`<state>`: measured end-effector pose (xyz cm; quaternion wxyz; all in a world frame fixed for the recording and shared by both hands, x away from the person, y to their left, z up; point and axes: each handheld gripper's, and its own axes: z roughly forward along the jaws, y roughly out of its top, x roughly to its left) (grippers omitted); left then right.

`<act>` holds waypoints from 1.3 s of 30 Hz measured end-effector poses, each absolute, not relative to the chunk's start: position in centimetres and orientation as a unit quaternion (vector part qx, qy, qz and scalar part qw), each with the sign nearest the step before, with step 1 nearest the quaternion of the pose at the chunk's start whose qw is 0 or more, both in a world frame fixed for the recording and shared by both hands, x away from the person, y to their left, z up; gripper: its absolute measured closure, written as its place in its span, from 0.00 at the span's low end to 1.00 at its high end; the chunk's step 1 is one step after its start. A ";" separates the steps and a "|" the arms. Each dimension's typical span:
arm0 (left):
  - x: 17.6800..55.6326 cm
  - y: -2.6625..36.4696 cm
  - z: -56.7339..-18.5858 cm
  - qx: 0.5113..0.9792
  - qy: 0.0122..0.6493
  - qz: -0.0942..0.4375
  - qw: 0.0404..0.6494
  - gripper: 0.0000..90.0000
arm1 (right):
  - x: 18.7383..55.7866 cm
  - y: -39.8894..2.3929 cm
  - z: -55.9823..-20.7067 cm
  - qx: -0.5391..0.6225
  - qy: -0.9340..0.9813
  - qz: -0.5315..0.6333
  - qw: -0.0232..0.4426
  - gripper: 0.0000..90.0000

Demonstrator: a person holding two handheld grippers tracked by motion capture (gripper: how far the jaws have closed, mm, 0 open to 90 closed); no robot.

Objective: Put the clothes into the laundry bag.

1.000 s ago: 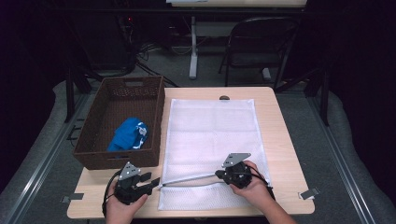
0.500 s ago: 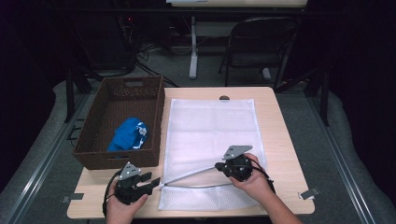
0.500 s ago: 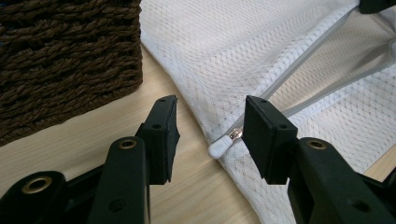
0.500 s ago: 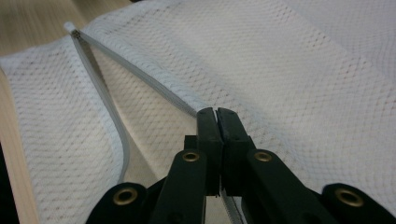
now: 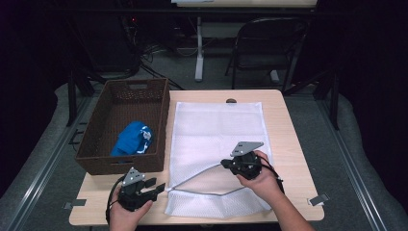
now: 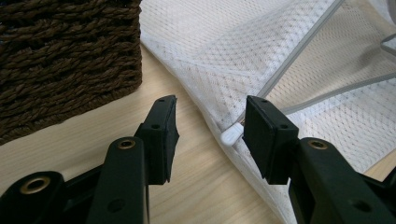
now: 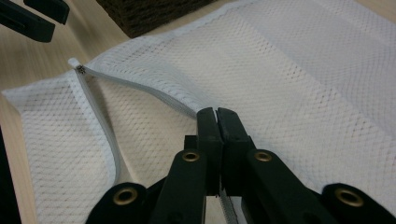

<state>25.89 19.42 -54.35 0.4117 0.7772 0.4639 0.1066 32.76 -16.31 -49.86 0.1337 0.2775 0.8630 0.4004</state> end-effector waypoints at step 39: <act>25.8 19.6 -54.4 0.771 0.476 0.145 0.397 0.50 | 33.1 -16.6 -45.2 0.274 0.830 0.457 0.161 0.99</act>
